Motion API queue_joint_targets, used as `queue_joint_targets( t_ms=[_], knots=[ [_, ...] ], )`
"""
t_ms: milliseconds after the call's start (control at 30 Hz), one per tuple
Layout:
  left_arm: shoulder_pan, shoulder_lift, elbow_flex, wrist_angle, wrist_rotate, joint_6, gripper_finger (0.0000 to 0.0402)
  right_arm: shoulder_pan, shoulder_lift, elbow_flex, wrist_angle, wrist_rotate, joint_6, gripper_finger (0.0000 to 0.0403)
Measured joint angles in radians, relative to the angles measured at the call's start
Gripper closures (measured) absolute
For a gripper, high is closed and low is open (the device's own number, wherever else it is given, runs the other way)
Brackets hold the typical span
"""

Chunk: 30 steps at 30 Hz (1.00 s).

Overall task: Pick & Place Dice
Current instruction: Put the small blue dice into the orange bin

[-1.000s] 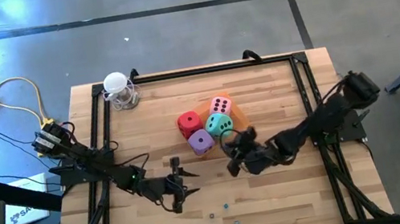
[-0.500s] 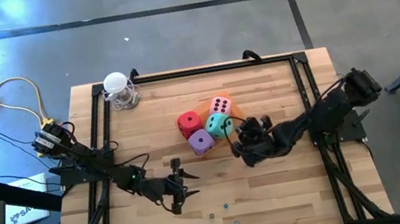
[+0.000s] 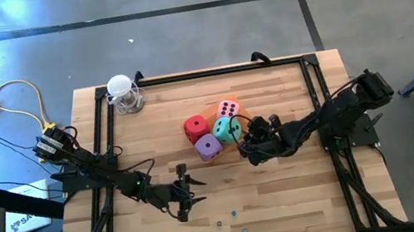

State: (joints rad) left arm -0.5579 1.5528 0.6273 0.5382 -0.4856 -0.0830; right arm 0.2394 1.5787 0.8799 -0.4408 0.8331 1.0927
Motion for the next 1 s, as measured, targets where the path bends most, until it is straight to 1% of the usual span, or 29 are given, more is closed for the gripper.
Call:
queue_joint_targets(
  t_ms=[67, 133, 233, 367, 433, 500, 633, 700, 800, 900, 1000],
  knots=[
    [0.000, 0.000, 0.000, -0.001, 0.000, 0.000, 0.0201, 0.000, 0.000, 0.000, 0.003, 0.006, -0.019, 0.0228],
    [0.000, 0.000, 0.000, -0.006, 0.000, 0.000, 0.0201, 0.005, 0.000, 0.000, 0.031, 0.031, -0.100, 0.0213],
    [0.000, 0.000, 0.000, -0.014, 0.000, 0.000, 0.0201, 0.035, 0.000, 0.000, 0.096, 0.084, -0.292, 0.0192],
    [0.000, 0.000, -0.001, -0.027, 0.000, -0.021, 0.0201, 0.108, -0.002, 0.000, 0.251, 0.073, -0.531, 0.0174],
    [0.000, 0.000, -0.001, -0.037, -0.001, -0.029, 0.0201, 0.151, -0.004, 0.000, 0.326, 0.014, -0.620, 0.0172],
    [0.000, 0.000, -0.001, -0.047, -0.001, -0.030, 0.0201, 0.193, -0.005, 0.000, 0.363, -0.095, -0.674, 0.0172],
    [0.001, 0.000, -0.001, -0.047, -0.001, -0.030, 0.0201, 0.264, -0.004, 0.000, 0.400, -0.342, -0.643, 0.0176],
    [0.005, 0.000, -0.001, -0.046, 0.000, -0.026, 0.0201, 0.295, 0.007, 0.000, 0.434, -0.422, -0.615, 0.0178],
    [0.015, 0.000, -0.001, -0.046, -0.001, -0.024, 0.0201, 0.344, 0.051, 0.000, 0.527, -0.463, -0.635, 0.0181],
    [0.022, 0.000, -0.001, -0.046, -0.001, -0.037, 0.0200, 0.382, 0.120, 0.000, 0.652, -0.469, -0.717, 0.0182],
    [0.027, 0.000, -0.001, -0.046, -0.001, -0.054, 0.0201, 0.399, 0.199, 0.000, 0.731, -0.465, -0.824, 0.0182]
  ],
)
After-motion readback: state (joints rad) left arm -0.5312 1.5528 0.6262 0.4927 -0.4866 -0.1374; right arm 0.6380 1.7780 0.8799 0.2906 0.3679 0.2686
